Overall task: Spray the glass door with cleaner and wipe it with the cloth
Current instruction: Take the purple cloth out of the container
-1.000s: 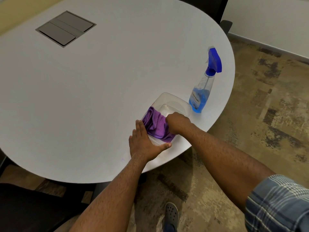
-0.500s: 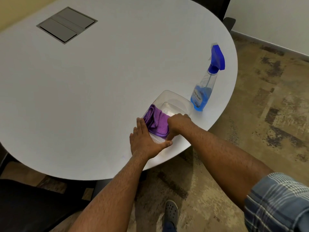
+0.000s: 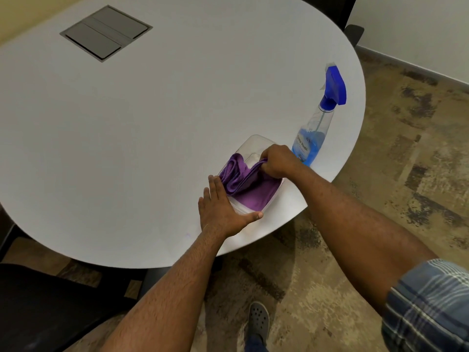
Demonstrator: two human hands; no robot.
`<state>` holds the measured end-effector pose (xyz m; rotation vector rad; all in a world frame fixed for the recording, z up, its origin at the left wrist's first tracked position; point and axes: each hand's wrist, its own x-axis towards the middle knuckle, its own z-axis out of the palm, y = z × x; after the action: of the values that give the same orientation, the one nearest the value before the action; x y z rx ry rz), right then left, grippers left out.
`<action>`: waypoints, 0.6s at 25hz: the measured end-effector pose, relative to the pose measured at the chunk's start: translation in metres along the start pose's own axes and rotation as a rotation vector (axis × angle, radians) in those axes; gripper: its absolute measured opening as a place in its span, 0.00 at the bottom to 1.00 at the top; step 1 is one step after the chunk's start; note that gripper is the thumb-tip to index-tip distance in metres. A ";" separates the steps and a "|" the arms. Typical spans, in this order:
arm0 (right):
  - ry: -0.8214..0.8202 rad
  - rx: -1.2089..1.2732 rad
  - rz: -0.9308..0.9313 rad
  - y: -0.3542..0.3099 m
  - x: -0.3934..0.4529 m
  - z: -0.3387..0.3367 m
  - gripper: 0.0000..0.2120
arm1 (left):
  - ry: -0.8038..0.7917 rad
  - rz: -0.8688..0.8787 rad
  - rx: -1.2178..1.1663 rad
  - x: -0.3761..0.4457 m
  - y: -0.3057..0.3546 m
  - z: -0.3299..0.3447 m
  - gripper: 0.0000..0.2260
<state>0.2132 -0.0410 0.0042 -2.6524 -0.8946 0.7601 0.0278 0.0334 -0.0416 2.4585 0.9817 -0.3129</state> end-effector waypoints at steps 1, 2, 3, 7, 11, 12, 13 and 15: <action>0.012 0.031 -0.022 0.002 -0.001 -0.004 0.12 | -0.008 0.004 -0.007 0.002 0.001 -0.001 0.64; 0.023 0.042 -0.048 0.004 -0.002 -0.007 0.12 | 0.002 0.015 -0.029 0.003 0.002 -0.004 0.62; 0.029 0.041 -0.077 0.005 -0.005 -0.008 0.12 | 0.040 0.039 -0.049 0.006 0.005 -0.007 0.60; 0.051 0.039 -0.178 0.005 -0.016 -0.009 0.11 | 0.259 0.349 0.224 0.029 0.024 -0.025 0.49; 0.070 0.057 -0.191 0.011 -0.025 -0.011 0.10 | 0.255 0.506 0.470 0.053 0.039 -0.031 0.33; 0.077 0.078 -0.184 0.015 -0.028 -0.012 0.10 | 0.255 0.510 0.477 0.056 0.038 -0.031 0.27; 0.094 0.104 -0.179 0.018 -0.031 -0.016 0.11 | 0.252 0.508 0.482 0.058 0.035 -0.032 0.23; 0.149 0.174 -0.187 0.020 -0.037 -0.028 0.11 | 0.255 0.507 0.460 0.059 0.029 -0.036 0.17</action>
<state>0.2133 -0.0813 0.0349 -2.3979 -0.9724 0.5598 0.0919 0.0683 -0.0224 3.1155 0.3638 -0.0532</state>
